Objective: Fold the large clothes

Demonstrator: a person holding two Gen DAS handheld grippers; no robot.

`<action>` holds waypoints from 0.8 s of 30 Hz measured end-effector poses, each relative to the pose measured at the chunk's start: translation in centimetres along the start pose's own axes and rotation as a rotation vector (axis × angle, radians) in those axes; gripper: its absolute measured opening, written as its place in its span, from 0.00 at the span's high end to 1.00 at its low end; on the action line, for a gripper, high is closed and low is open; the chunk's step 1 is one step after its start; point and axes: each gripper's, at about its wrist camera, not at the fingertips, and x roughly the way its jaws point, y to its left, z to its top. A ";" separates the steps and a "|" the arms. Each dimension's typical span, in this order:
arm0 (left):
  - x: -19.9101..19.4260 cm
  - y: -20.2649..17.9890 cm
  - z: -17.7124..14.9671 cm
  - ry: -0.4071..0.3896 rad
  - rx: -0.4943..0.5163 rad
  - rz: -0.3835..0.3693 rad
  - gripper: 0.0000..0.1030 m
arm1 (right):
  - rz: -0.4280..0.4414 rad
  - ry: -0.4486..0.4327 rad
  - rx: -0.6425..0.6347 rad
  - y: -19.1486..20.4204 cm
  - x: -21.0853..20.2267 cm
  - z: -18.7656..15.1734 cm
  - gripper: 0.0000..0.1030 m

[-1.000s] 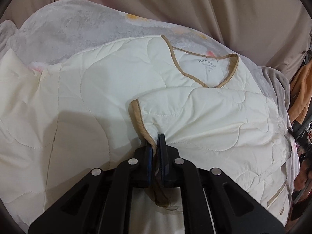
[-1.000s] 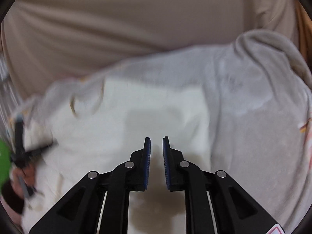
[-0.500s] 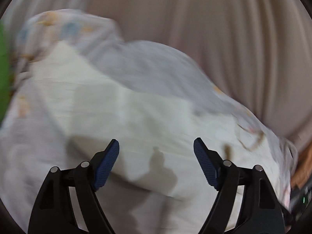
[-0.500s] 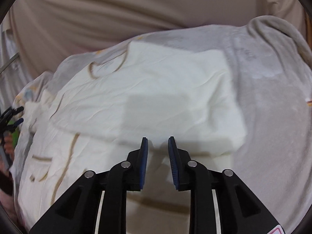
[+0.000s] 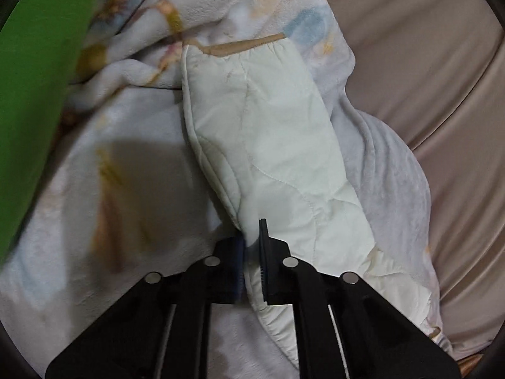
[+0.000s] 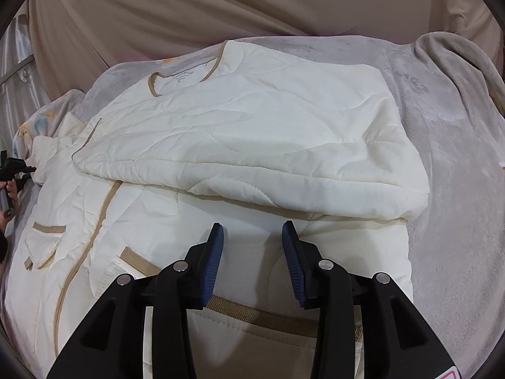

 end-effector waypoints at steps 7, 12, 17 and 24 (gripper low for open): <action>-7.7 -9.9 -1.2 -0.186 0.226 -0.116 0.97 | -0.015 -0.004 -0.011 0.4 0.0 -0.1 0.62; -14.8 -23.8 -9.0 -0.270 0.584 -0.300 0.97 | -0.007 -0.012 -0.009 0.3 0.0 -0.1 0.61; -15.7 -36.4 -22.0 -0.198 0.932 -0.469 0.97 | -0.002 -0.032 -0.004 0.2 -0.4 -0.1 0.55; -7.4 -42.9 -41.4 0.084 1.252 -0.448 0.96 | 0.018 -0.073 0.040 -0.6 -1.2 -0.2 0.50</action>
